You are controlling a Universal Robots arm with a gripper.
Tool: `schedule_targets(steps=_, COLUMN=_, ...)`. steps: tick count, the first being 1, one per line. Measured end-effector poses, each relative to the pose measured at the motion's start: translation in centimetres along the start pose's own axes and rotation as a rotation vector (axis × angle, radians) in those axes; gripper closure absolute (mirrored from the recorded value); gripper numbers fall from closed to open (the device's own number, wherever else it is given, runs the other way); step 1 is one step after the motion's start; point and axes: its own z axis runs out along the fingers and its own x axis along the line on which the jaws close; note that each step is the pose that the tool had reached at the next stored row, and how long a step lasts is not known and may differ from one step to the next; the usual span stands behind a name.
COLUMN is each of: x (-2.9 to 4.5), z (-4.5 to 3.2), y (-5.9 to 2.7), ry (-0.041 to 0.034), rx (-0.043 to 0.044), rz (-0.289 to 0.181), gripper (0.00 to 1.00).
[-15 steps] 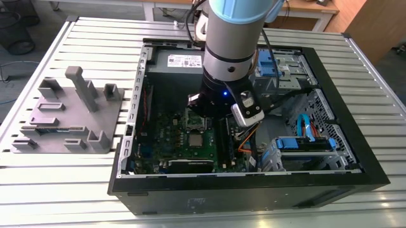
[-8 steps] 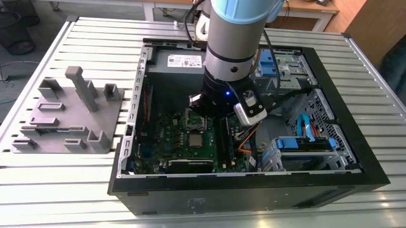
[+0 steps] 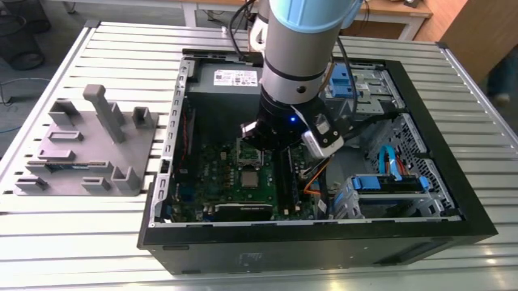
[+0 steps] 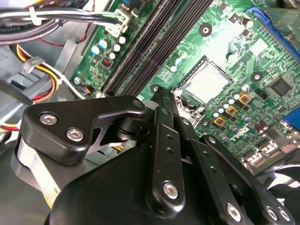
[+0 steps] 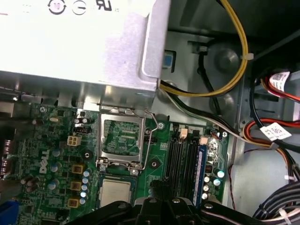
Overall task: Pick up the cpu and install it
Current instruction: 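Close the cpu cover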
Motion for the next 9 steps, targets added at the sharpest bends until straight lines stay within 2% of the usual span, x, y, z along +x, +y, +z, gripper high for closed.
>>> schedule_targets(steps=9, x=-0.03, z=0.04, y=0.05, ry=0.0002, rx=-0.0001, rz=-0.004, gripper=0.89)
